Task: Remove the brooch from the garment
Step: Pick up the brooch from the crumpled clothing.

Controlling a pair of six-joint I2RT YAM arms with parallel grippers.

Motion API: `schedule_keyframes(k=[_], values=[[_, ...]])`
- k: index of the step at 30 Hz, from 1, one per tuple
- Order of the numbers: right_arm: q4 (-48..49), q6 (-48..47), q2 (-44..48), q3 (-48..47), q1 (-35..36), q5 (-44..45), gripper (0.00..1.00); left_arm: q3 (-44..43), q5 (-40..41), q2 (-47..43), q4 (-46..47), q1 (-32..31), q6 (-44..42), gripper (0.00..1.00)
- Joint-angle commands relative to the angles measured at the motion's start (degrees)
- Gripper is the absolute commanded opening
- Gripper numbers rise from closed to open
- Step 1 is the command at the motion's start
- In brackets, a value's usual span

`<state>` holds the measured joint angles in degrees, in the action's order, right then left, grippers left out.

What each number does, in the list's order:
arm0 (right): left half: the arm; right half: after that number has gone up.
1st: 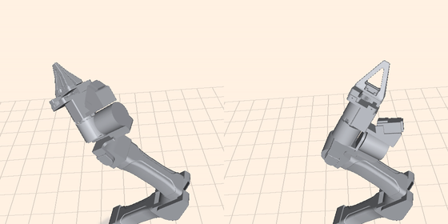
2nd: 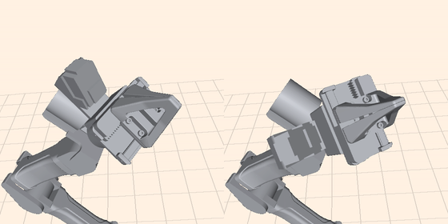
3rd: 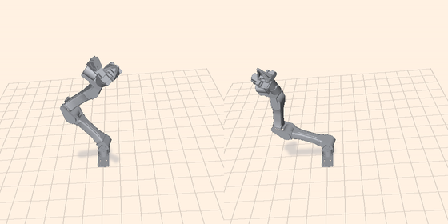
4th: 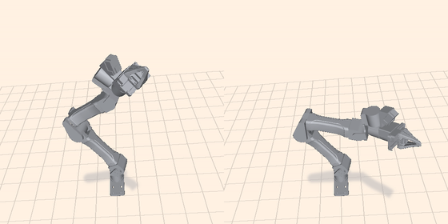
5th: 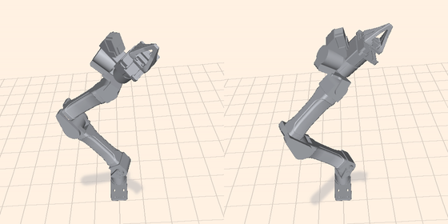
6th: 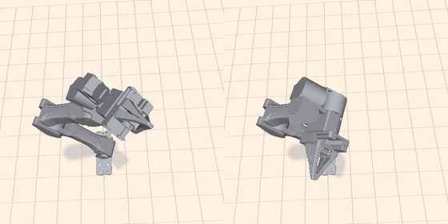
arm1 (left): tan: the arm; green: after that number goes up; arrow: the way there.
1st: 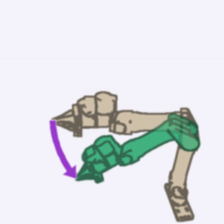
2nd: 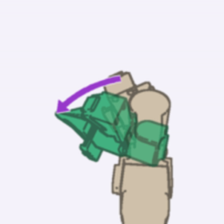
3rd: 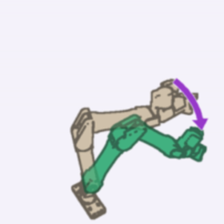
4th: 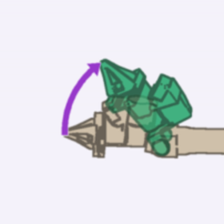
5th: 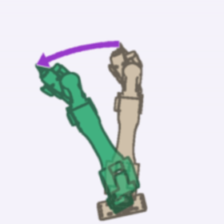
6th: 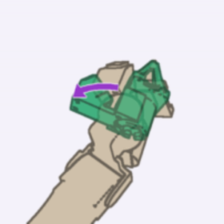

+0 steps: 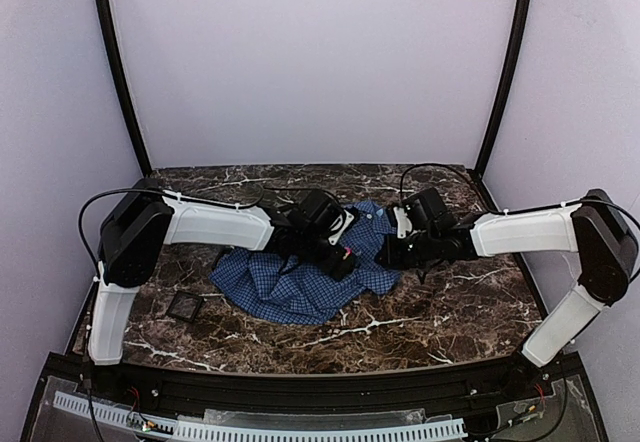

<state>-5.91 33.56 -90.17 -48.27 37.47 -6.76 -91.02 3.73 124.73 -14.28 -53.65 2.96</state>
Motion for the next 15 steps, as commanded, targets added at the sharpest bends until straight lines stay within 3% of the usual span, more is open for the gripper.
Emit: schedule_keyframes(k=[1,5,10,13,15], values=[[1.9,0.2,2.1,1.5,0.4,-0.6,0.0,-2.1,11.5,-0.2,-3.0,-0.3,0.5,0.97],[1.6,0.5,2.3,3.0,0.4,-0.6,0.0,-3.3,17.6,-0.5,-4.1,-0.3,1.3,0.96],[0.6,1.2,2.4,4.3,0.4,0.4,0.0,-2.9,14.9,-2.4,-2.7,-0.3,2.3,0.95],[0.2,1.4,2.7,4.1,0.4,0.8,0.01,-2.6,13.8,-2.8,-2.3,-0.3,2.3,0.87],[-0.5,1.2,3.1,3.4,0.4,1.0,0.18,-2.2,13.3,-2.8,-2.1,-0.2,2.4,0.79]])
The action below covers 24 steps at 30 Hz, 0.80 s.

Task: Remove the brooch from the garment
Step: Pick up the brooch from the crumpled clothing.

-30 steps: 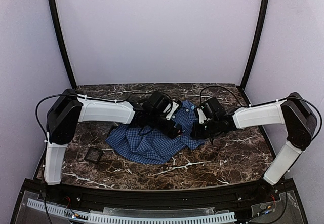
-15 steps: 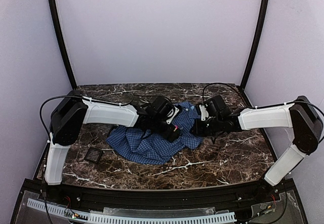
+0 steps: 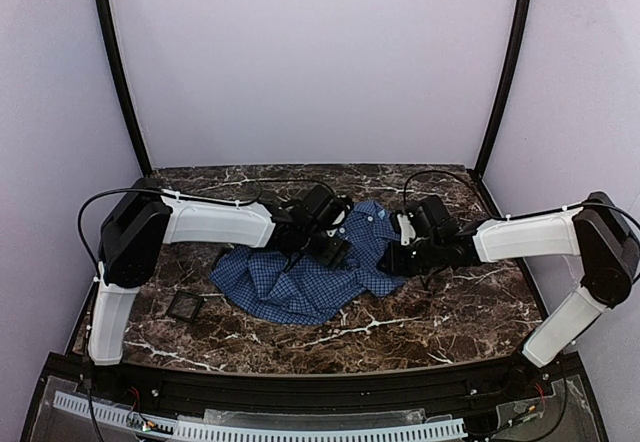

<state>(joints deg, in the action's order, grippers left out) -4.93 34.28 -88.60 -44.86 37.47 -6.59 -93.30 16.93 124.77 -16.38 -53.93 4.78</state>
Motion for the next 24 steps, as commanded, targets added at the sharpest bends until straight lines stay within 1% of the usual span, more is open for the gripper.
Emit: schedule_keyframes(k=[1,2,3,4,5,6,8,9,11,16,19,24], values=[[-2.0,0.3,1.8,-0.7,0.4,1.0,0.31,0.4,-0.2,-2.9,0.1,0.0,0.6,0.77],[-2.7,0.2,2.2,-1.3,0.4,1.2,0.4,0.5,-0.7,-2.9,0.1,0.0,0.7,0.72],[-3.5,0.0,2.7,-2.1,0.5,1.6,0.49,0.7,-0.9,-3.0,-0.2,0.1,1.1,0.7],[-4.3,-0.2,3.2,-2.9,0.5,2.2,0.57,0.8,-1.2,-3.1,-0.3,0.1,1.4,0.67],[-5.6,-0.4,3.8,-3.7,0.7,2.9,0.64,1.0,-1.4,-3.5,-0.4,0.1,1.9,0.66],[-6.3,-0.9,4.5,-4.5,1.0,3.5,0.69,1.2,-2.0,-3.7,-0.3,0.1,2.1,0.65],[-6.9,-1.9,5.5,-5.7,1.6,4.2,0.73,2.1,-3.3,-4.7,0.4,0.3,2.6,0.63],[-6.9,-2.4,5.8,-6.1,2.1,4.0,0.73,2.7,-3.8,-5.4,1.1,0.3,3.1,0.62],[-6.8,-3.8,5.6,-7.3,3.0,3.3,0.7,3.2,-5.0,-5.9,1.4,0.7,4.0,0.61],[-6.5,-6.0,1.2,-10.7,5.3,1.8,0.49,3.6,-6.9,-6.3,0.8,2.8,6.1,0.6],[-4.8,-5.6,-1.8,-12.0,5.4,0.0,0.4,4.4,-11.7,-6.7,2.5,4.1,7.1,0.6],[-4.7,-6.1,-7.3,-15.0,5.7,-0.1,0.35,5.6,-15.6,-7.1,3.9,4.8,8.7,0.6]])
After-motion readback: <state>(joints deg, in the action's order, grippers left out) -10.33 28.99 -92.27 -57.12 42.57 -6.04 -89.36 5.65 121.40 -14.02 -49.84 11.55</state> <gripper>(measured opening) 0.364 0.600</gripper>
